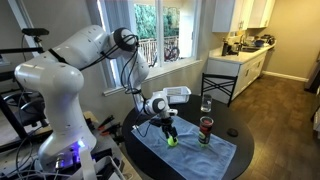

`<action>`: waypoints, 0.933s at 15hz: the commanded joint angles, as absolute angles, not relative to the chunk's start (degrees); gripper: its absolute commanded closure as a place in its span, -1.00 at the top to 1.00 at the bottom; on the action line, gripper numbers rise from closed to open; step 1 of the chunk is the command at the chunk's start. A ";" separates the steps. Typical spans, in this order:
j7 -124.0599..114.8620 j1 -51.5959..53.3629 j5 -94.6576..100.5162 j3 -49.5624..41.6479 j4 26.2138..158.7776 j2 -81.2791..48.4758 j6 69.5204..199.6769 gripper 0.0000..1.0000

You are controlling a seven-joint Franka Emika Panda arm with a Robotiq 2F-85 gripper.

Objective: Put the tennis ball inside the canister

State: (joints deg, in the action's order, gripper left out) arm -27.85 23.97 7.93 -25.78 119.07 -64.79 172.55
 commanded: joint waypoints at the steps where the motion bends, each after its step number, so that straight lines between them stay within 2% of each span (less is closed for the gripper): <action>1: -23.31 23.42 4.61 -24.75 119.92 -66.06 177.71 1.00; 14: -15.75 23.58 -0.27 -23.42 117.91 -68.98 183.02 1.00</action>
State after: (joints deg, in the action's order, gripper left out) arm -19.61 23.98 1.53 -23.81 117.82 -69.03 181.01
